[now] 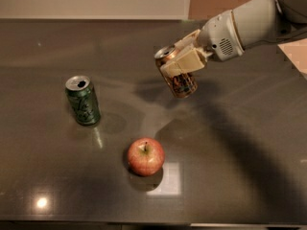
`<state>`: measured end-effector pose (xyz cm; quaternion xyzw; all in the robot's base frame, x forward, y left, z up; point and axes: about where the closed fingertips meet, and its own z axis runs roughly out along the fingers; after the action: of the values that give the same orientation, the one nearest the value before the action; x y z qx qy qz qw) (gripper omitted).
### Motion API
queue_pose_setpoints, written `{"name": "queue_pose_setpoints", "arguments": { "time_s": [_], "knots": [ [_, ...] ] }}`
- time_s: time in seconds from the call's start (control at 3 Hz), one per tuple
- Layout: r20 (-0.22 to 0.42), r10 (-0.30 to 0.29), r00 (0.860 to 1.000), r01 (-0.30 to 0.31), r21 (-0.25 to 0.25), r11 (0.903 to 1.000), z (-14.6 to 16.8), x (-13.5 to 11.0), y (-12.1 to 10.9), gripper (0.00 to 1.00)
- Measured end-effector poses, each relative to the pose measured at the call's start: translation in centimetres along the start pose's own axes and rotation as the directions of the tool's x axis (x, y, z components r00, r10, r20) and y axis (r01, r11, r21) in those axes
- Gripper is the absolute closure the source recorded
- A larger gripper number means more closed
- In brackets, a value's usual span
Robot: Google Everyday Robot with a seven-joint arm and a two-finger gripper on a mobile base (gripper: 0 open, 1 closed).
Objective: Place orange can upright
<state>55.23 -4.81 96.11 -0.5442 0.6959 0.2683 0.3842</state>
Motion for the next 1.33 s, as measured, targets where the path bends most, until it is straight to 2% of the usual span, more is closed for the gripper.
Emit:
{"name": "queue_pose_setpoints", "arguments": {
  "time_s": [0.33, 0.67, 1.33],
  "knots": [
    [0.111, 0.018, 0.994, -0.019, 0.007, 0.9998, -1.2, 1.0, 0.5, 1.0],
    [0.195, 0.037, 0.98, -0.04, 0.013, 0.9991, -2.3, 2.3, 0.7, 1.0],
    [0.31, 0.042, 0.95, -0.055, 0.033, 0.9979, -3.5, 4.8, 0.6, 1.0]
  ]
}}
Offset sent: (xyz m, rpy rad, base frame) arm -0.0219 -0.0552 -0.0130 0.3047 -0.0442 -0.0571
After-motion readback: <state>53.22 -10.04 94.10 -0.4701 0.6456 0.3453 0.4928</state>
